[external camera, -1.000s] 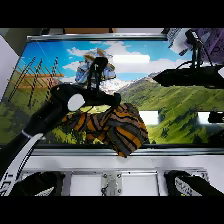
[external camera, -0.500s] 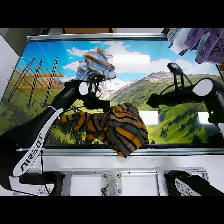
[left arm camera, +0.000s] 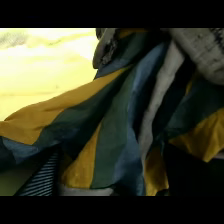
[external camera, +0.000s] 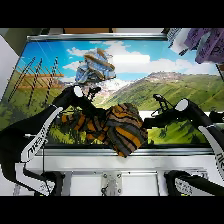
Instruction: Fold the clothes and pants, and hang the long-sleeved shirts on hangers.
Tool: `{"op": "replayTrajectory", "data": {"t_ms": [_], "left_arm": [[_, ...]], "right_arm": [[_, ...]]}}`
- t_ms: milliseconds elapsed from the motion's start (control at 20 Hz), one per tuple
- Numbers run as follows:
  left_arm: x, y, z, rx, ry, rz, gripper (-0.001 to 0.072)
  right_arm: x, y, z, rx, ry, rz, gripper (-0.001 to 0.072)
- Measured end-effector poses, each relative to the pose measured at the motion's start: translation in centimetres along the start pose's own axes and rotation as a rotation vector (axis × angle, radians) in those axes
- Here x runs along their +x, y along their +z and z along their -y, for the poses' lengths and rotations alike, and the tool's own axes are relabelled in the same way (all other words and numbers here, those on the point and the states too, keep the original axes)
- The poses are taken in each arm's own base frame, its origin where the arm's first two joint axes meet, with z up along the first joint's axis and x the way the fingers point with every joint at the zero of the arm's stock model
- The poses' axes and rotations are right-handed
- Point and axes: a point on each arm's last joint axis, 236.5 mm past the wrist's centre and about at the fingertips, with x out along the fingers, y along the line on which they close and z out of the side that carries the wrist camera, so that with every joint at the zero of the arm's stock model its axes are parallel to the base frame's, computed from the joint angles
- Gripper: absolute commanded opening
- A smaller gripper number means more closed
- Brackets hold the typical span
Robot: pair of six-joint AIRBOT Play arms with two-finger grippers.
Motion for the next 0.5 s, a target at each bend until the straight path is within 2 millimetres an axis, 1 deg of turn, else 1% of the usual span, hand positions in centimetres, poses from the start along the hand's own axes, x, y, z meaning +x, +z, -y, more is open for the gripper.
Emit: {"op": "replayTrajectory", "data": {"t_ms": [50, 100, 150, 200, 250, 350, 400, 450, 500], "left_arm": [[0.1, 0.0, 0.0, 0.002, -0.006, -0.001, 0.0673], [0.1, -0.1, 0.0, 0.004, -0.01, -0.001, 0.0592], [0.1, 0.0, 0.1, 0.002, -0.014, 0.001, 0.0242], [0.1, 0.0, 0.1, 0.004, -0.015, 0.004, 0.0019], [0.1, 0.1, 0.0, 0.003, -0.016, 0.007, 0.001], [-0.2, 0.2, -0.1, -0.002, -0.019, 0.015, 0.0009], [-0.9, 0.5, -0.3, -0.004, -0.018, 0.033, 0.0009], [-2.3, 1.1, -0.4, -0.001, -0.013, 0.066, 0.0009], [-4.5, 2.2, -0.4, 0.006, -0.006, 0.122, 0.001]], "right_arm": [[0.7, 0.1, -0.1, 0.015, 0.02, -0.003, 0.0616], [1.2, 0.2, -0.1, 0.025, 0.034, -0.003, 0.0526], [1.7, 0.4, -0.2, 0.034, 0.043, 0.002, 0.0406], [2.1, 0.5, -0.2, 0.037, 0.048, 0.003, 0.0189], [2.3, 0.6, -0.2, 0.041, 0.052, 0.007, 0.0015], [2.3, 1.2, -0.4, 0.04, 0.055, 0.024, 0.0011], [1.8, 1.8, -0.4, 0.031, 0.051, 0.042, 0.0011], [0.6, 2.8, -0.5, 0.003, 0.038, 0.072, 0.001], [-1.1, 4.0, -0.7, -0.029, 0.025, 0.105, 0.001]]}}
